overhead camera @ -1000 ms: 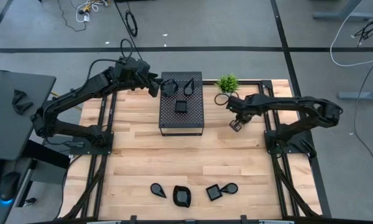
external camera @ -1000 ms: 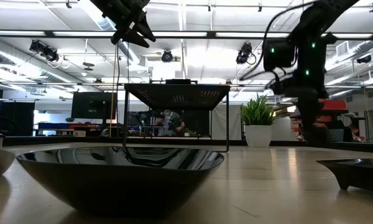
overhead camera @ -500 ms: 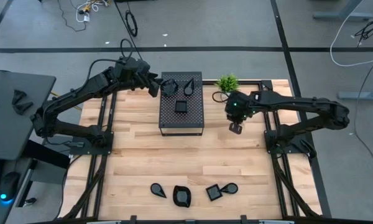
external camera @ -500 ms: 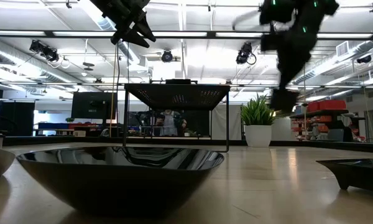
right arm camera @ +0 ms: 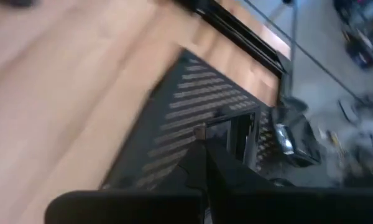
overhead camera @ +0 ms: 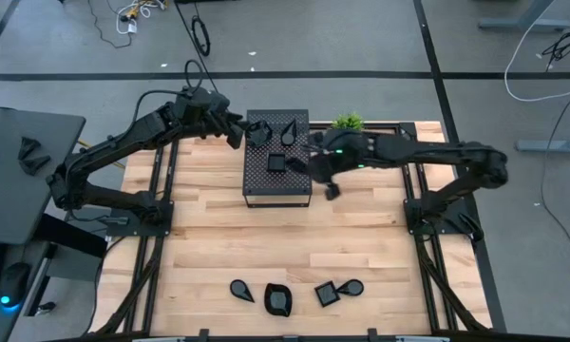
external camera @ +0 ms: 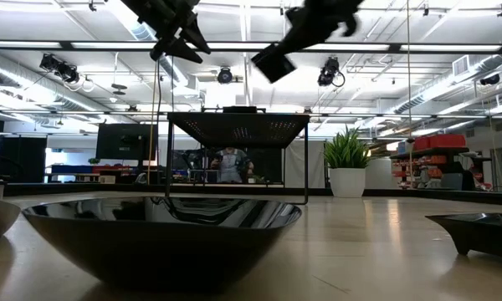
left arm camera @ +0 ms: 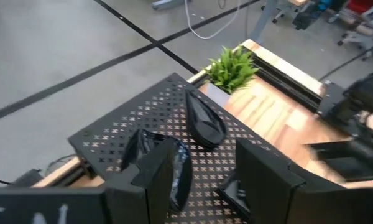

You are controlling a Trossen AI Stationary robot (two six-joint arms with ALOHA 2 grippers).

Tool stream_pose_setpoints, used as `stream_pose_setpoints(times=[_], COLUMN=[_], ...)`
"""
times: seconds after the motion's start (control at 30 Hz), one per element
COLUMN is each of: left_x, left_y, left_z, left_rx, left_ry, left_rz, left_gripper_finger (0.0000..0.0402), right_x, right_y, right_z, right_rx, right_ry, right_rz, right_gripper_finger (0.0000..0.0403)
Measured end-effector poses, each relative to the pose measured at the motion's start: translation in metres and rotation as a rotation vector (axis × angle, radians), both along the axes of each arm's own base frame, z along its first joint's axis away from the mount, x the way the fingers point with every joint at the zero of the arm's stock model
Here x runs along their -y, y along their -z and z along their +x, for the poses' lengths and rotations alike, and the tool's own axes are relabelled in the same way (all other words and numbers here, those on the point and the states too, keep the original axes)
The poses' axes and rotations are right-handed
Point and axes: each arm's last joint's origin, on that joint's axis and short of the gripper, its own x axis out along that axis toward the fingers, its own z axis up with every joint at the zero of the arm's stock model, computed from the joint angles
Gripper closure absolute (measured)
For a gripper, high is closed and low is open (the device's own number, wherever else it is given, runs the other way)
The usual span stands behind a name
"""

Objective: Pick & Place Mini shaped plates
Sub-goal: Stack the square plate on top of the square plates on the shelf

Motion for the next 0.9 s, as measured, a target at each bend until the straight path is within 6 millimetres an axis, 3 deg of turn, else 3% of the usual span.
stream_pose_setpoints(times=[0.23, 0.43, 0.9], left_x=[0.002, 0.003, 0.013], left_y=[0.002, 0.006, 0.007], left_z=[0.0, -0.002, -0.02], left_rx=[0.0, -0.037, -0.113], left_ry=[0.026, 0.024, 0.005], left_rz=[-0.047, -0.069, -0.141], left_gripper_finger=[0.0225, 0.0225, 0.0225], right_x=[0.003, 0.008, 0.007], right_y=[-0.003, 0.012, 0.015], right_z=[0.063, 0.094, 0.103], right_rx=[-0.054, -0.219, -0.161], right_ry=[0.24, 0.325, 0.573], right_rz=[0.05, 0.123, 0.154], right_gripper_finger=[0.0403, 0.0403, 0.0403])
